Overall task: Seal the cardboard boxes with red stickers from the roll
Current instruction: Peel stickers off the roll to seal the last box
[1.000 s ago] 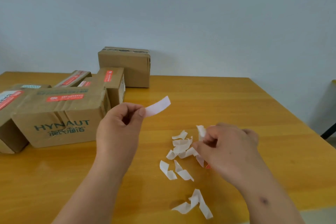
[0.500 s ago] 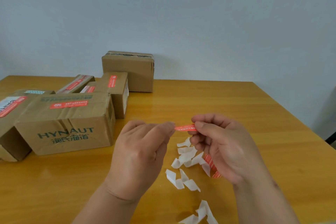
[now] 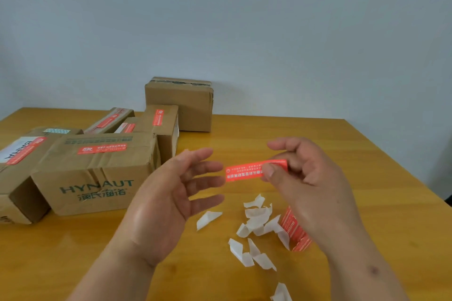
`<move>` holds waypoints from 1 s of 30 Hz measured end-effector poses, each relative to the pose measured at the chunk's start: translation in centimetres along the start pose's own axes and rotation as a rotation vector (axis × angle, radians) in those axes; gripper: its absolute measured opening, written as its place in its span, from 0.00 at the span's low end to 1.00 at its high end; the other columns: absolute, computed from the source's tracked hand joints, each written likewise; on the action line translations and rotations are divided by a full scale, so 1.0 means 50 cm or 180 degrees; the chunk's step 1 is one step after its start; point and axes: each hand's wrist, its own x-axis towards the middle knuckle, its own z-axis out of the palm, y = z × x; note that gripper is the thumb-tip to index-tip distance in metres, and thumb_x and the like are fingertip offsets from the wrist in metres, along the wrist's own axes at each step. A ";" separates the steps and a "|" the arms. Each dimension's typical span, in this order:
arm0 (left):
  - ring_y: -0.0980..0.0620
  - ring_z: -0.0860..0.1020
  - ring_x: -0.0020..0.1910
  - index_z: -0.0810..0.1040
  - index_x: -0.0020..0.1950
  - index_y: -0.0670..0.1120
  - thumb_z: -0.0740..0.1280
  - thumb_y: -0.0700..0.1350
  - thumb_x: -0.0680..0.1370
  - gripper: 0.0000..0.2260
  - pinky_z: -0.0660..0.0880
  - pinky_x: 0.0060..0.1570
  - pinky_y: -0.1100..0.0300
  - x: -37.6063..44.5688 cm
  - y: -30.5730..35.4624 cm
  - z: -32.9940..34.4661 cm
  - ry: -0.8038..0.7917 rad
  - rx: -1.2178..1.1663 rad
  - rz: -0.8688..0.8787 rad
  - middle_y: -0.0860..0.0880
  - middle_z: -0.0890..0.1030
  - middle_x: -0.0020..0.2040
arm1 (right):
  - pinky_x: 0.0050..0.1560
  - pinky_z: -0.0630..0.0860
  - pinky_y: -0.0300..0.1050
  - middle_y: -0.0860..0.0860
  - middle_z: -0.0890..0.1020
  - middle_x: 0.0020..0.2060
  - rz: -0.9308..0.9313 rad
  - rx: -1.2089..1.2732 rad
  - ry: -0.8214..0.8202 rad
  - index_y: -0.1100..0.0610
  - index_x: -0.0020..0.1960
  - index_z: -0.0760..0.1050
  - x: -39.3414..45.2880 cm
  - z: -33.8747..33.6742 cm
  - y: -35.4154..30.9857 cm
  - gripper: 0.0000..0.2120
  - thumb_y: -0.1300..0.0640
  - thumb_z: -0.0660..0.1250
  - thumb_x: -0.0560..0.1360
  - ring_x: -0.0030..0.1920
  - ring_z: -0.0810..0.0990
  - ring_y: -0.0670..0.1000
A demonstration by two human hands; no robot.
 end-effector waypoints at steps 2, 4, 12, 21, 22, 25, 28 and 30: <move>0.45 0.82 0.51 0.83 0.56 0.48 0.70 0.57 0.72 0.18 0.79 0.51 0.44 0.007 0.005 0.003 0.0092 0.0633 0.0067 0.43 0.84 0.52 | 0.42 0.71 0.27 0.41 0.83 0.38 -0.0075 -0.0100 -0.0316 0.41 0.51 0.74 0.003 0.007 -0.009 0.11 0.55 0.69 0.74 0.43 0.80 0.40; 0.47 0.82 0.44 0.85 0.48 0.48 0.76 0.51 0.68 0.12 0.79 0.47 0.50 0.012 0.008 0.012 0.0136 0.0920 0.0058 0.45 0.84 0.44 | 0.42 0.71 0.27 0.39 0.83 0.39 -0.0115 -0.0243 -0.0497 0.41 0.51 0.74 0.006 0.020 -0.015 0.10 0.54 0.69 0.75 0.42 0.79 0.40; 0.52 0.81 0.35 0.83 0.40 0.52 0.72 0.43 0.74 0.04 0.75 0.30 0.68 0.038 0.073 0.008 0.0689 0.2616 0.0603 0.50 0.83 0.36 | 0.40 0.66 0.28 0.36 0.84 0.40 0.0348 -0.0654 -0.0753 0.39 0.61 0.71 0.068 0.057 -0.007 0.13 0.48 0.64 0.77 0.45 0.77 0.30; 0.52 0.76 0.42 0.80 0.56 0.56 0.61 0.44 0.81 0.10 0.77 0.45 0.55 0.199 0.182 -0.066 0.1568 0.2194 0.0759 0.51 0.80 0.45 | 0.36 0.69 0.35 0.43 0.82 0.52 0.0722 -0.0056 -0.0142 0.47 0.62 0.70 0.262 0.174 0.009 0.13 0.59 0.55 0.81 0.49 0.80 0.42; 0.52 0.76 0.44 0.78 0.60 0.55 0.60 0.43 0.81 0.12 0.76 0.47 0.54 0.229 0.191 -0.078 0.1570 0.2049 0.0662 0.49 0.80 0.48 | 0.38 0.69 0.36 0.44 0.80 0.54 0.0745 -0.0005 -0.0186 0.48 0.63 0.70 0.288 0.200 0.010 0.14 0.58 0.56 0.81 0.51 0.79 0.44; 0.50 0.75 0.55 0.68 0.70 0.57 0.61 0.44 0.81 0.18 0.73 0.55 0.53 0.316 0.209 -0.115 0.1521 0.2088 0.0437 0.49 0.76 0.59 | 0.55 0.74 0.44 0.46 0.75 0.60 0.0796 -0.0027 -0.0140 0.49 0.67 0.68 0.368 0.269 0.028 0.16 0.56 0.58 0.80 0.57 0.74 0.48; 0.51 0.73 0.54 0.59 0.75 0.59 0.60 0.44 0.82 0.23 0.68 0.47 0.59 0.395 0.218 -0.151 0.1448 0.1920 0.0300 0.49 0.73 0.63 | 0.65 0.71 0.55 0.49 0.70 0.66 0.0863 -0.0094 0.0088 0.49 0.70 0.65 0.449 0.322 0.060 0.21 0.52 0.61 0.77 0.66 0.70 0.53; 0.56 0.72 0.49 0.55 0.76 0.59 0.60 0.43 0.82 0.26 0.65 0.41 0.63 0.445 0.221 -0.174 0.1508 0.1849 0.0308 0.48 0.72 0.62 | 0.65 0.70 0.59 0.49 0.68 0.69 0.1018 -0.0089 0.0271 0.47 0.70 0.63 0.493 0.342 0.080 0.24 0.49 0.62 0.76 0.68 0.67 0.56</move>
